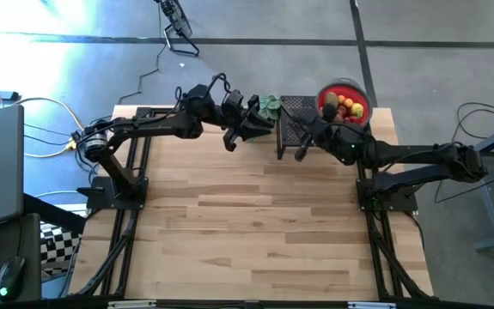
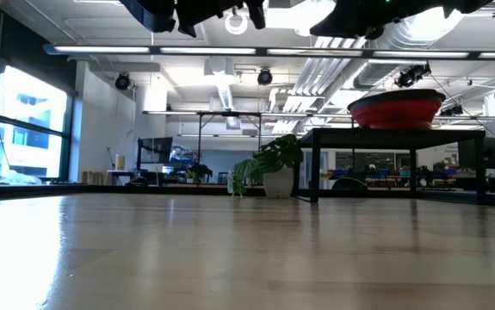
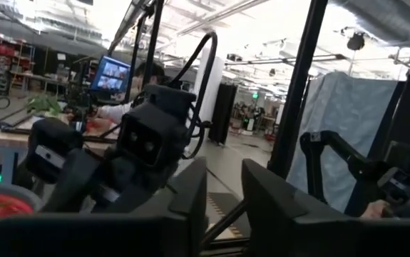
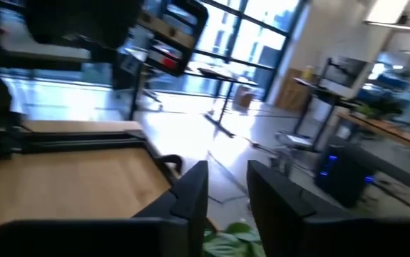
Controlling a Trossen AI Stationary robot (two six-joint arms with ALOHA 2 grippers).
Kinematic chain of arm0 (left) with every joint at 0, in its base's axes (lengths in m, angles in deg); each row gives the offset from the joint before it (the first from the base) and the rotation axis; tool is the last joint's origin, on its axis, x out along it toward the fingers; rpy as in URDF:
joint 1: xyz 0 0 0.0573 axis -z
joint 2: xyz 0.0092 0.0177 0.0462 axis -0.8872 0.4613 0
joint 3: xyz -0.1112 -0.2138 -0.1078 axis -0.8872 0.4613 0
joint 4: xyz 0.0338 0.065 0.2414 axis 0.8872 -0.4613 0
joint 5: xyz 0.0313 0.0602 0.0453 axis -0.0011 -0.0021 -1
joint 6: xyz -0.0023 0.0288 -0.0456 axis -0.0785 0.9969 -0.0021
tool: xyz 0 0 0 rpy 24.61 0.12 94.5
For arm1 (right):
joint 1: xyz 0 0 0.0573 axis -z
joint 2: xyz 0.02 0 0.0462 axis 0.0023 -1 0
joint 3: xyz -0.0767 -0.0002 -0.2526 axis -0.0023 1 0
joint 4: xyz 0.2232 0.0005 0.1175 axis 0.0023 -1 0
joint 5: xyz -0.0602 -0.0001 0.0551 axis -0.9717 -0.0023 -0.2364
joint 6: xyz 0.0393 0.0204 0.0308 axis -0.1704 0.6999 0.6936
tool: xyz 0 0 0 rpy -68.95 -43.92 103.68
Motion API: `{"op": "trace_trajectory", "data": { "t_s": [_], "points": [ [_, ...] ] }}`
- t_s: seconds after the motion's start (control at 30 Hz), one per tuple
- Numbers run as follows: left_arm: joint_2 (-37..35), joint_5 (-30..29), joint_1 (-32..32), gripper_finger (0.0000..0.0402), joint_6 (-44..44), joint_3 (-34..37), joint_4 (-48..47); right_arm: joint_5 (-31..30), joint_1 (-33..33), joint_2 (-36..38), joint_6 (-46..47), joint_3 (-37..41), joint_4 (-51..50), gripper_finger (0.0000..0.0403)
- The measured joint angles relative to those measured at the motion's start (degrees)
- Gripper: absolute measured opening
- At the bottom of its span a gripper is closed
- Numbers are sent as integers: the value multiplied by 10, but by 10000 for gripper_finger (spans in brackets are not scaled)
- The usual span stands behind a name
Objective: Pick & Place Fruit
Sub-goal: Return to Home Position
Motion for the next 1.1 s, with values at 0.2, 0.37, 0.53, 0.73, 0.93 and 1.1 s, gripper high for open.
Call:
{"op": "trace_trajectory", "data": {
  "t_s": [0.2,0.37,0.53,0.73,0.93,1.1],
  "points": [
    [-6,34,-30,40,-5,0,-19,71,0,24,19,0,-32,46],
    [-14,59,-52,4,-1,0,-66,125,1,58,55,0,-68,13],
    [-22,47,-48,2,46,-1,-130,219,11,92,93,0,-118,4],
    [-49,-97,-14,1,179,-1,-288,301,33,128,132,0,-175,3],
    [-82,-197,27,0,286,-1,-434,313,46,156,135,0,-217,2],
    [-95,-208,50,0,301,-1,-474,311,51,169,140,0,-238,2]
  ]
}}
